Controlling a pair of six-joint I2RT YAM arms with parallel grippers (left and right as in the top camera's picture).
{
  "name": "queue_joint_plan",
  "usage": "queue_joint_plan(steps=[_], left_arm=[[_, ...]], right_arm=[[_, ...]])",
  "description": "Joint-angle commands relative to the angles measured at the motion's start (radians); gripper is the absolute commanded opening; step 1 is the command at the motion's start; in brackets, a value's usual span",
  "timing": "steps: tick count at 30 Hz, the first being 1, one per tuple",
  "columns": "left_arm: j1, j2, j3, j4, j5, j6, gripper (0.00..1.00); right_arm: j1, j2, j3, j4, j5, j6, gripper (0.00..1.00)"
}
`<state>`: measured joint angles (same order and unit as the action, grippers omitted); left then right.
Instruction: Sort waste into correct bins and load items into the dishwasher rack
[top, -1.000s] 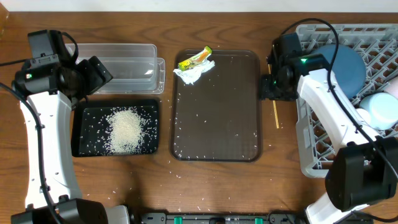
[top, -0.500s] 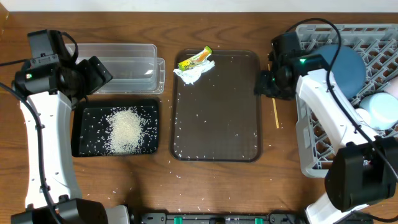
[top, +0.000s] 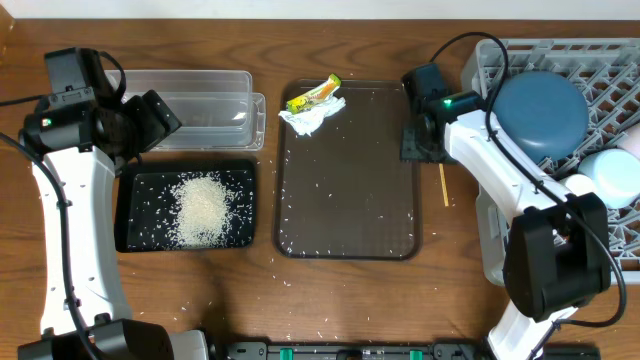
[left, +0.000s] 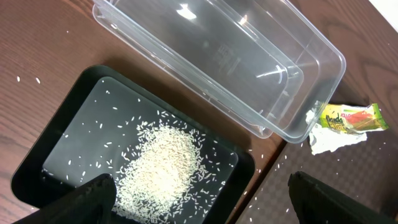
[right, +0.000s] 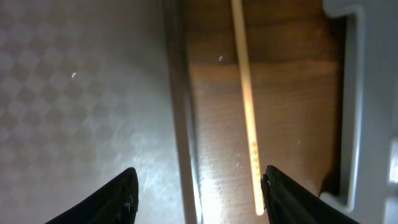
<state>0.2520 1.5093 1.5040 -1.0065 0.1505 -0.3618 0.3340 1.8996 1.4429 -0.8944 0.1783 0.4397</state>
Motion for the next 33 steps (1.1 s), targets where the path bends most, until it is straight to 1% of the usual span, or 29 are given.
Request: queue_joint_plan(steps=[1,3,6,10,19,23,27,33], left_arm=[[0.003,0.000,0.022,-0.003,-0.005,0.006,0.92],[0.003,0.000,0.022,-0.003,-0.005,0.006,0.92],[0.003,0.000,0.022,-0.003,-0.005,0.006,0.92],[0.003,0.000,0.022,-0.003,-0.005,0.006,0.92],[0.003,0.000,0.022,-0.003,-0.005,0.006,0.92],[0.003,0.000,0.022,-0.003,-0.005,0.006,0.92],[0.003,0.000,0.023,-0.003,-0.005,0.006,0.92],[0.003,0.000,0.022,-0.003,-0.005,0.006,0.92]], right_arm=[[-0.022,0.021,-0.002,0.021,0.050,-0.020,0.61],[-0.026,0.028,-0.002,0.040,0.051,-0.046,0.61],[-0.025,0.039,-0.002,0.063,0.059,-0.063,0.58],[-0.033,0.074,-0.002,0.098,0.060,-0.113,0.58],[-0.090,0.128,-0.002,0.119,0.053,-0.112,0.55],[-0.113,0.128,-0.002,0.132,0.001,-0.139,0.54],[-0.135,0.135,-0.002,0.147,-0.069,-0.168,0.50],[-0.137,0.163,-0.002,0.159,-0.070,-0.175,0.44]])
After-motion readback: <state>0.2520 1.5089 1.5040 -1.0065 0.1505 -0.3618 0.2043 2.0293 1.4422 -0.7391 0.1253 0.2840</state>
